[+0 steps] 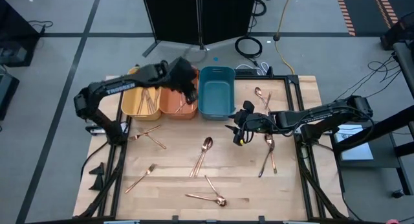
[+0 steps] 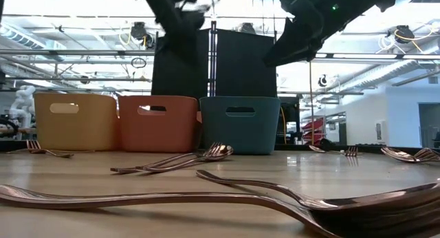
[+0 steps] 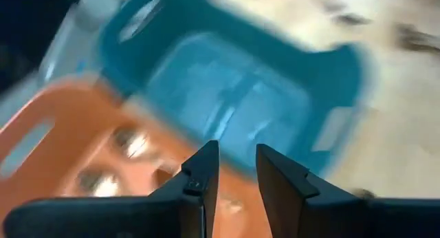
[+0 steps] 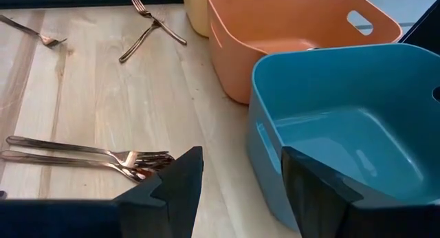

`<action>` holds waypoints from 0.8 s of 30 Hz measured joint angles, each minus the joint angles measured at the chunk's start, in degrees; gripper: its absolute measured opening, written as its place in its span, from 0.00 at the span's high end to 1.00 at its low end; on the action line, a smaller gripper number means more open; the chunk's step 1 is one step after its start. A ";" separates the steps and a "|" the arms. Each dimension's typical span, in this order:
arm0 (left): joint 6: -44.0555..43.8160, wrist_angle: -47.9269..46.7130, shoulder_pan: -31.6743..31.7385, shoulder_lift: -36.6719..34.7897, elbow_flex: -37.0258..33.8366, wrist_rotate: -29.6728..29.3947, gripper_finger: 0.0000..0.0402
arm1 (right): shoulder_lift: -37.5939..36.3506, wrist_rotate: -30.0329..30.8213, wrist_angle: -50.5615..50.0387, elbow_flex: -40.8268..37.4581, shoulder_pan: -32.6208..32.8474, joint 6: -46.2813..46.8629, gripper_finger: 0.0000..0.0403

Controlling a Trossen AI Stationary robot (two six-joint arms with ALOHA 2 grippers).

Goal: Sort silverware
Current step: Put the gold spoon into the orange bin

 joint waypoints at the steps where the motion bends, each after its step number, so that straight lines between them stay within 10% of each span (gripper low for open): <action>1: 1.35 1.39 -2.50 -0.32 -0.57 -0.28 0.77 | 0.00 -0.20 0.02 0.00 0.00 0.79 0.53; 12: 3.94 21.95 -26.62 0.72 -18.36 -0.58 0.77 | 0.88 -6.38 -3.15 0.00 1.07 0.74 0.53; 24: -2.07 37.00 -30.67 0.62 -26.38 -1.78 0.77 | 1.22 -6.16 -11.60 0.00 2.53 5.34 0.53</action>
